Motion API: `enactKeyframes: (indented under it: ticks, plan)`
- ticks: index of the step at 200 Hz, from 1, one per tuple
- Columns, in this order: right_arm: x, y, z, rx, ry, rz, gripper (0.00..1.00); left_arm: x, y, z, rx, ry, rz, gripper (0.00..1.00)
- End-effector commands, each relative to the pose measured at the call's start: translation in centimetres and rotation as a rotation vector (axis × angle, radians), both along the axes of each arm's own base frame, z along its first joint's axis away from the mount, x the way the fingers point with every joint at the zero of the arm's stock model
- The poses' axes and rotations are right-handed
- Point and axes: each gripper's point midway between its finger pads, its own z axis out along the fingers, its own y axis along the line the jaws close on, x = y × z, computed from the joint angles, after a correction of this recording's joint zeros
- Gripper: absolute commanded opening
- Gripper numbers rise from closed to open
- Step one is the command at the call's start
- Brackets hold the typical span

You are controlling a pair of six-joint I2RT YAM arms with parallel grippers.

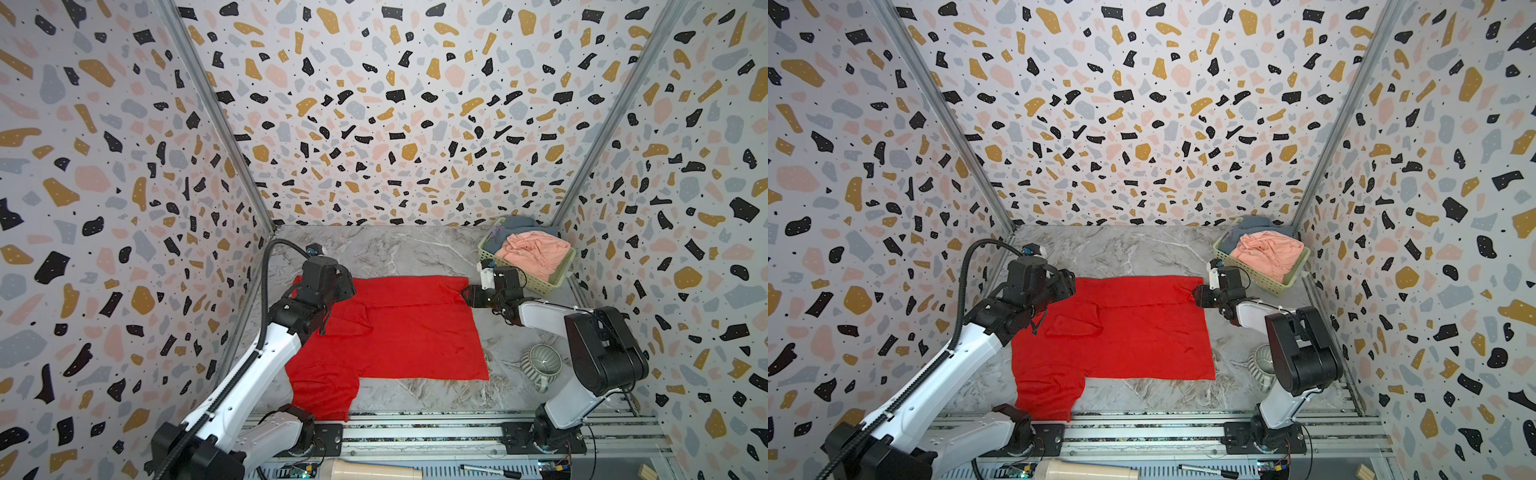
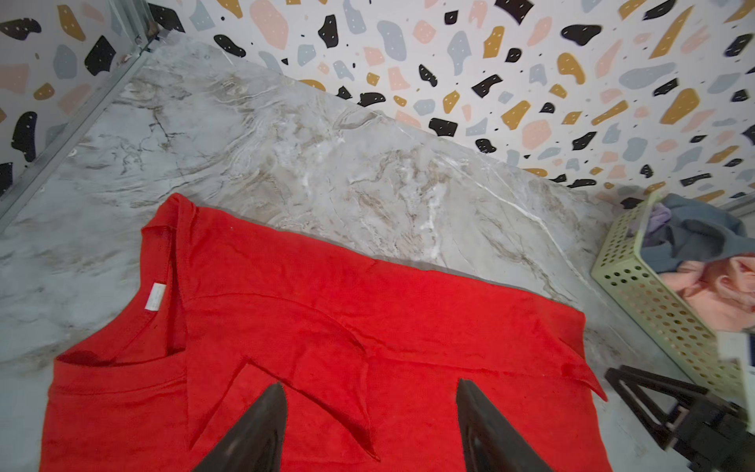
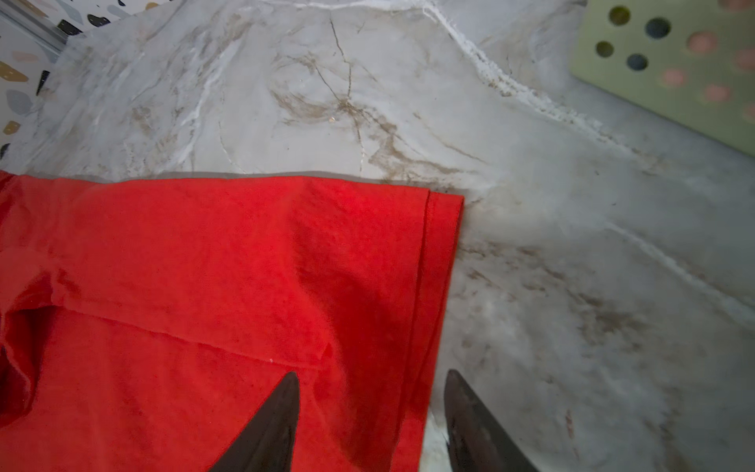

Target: Fold and stack the t-shirts

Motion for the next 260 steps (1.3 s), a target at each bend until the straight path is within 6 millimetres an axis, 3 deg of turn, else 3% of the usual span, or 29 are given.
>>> enactKeyframes:
  ticks: [1,20,53,75,97,148,182,218,260]
  plan:
    - [0.3,1.6,3.4,0.024,-0.078,0.038,0.57,1.5,0.2,-4.5,0.058,0.070,0.006,0.67]
    - [0.7,2.7,3.9,0.024,-0.097,0.060,0.58,2.8,0.7,-7.5,0.052,0.105,0.031,0.67]
    - [1.9,4.4,2.4,0.005,-0.068,0.084,0.58,4.4,1.9,-11.8,0.003,0.165,0.095,0.67]
    - [2.2,5.3,1.4,-0.001,-0.042,0.104,0.58,4.6,3.0,-14.4,0.002,0.202,0.140,0.67]
    - [1.3,6.2,-0.1,-0.006,-0.005,0.139,0.57,4.3,3.8,-16.8,-0.037,0.248,0.165,0.66]
    - [-0.7,5.5,-4.3,-0.027,0.107,0.121,0.56,4.7,5.3,-20.9,-0.029,0.330,0.216,0.66]
    - [-0.4,4.8,-5.5,-0.048,0.132,0.093,0.56,7.1,5.3,-22.9,-0.021,0.366,0.199,0.65]
    - [2.6,4.0,-5.6,-0.032,0.141,0.064,0.56,11.1,4.7,-23.2,-0.084,0.360,0.189,0.64]
    - [8.7,5.3,-5.9,0.002,0.131,0.082,0.56,14.5,4.0,-23.7,-0.151,0.355,0.182,0.63]
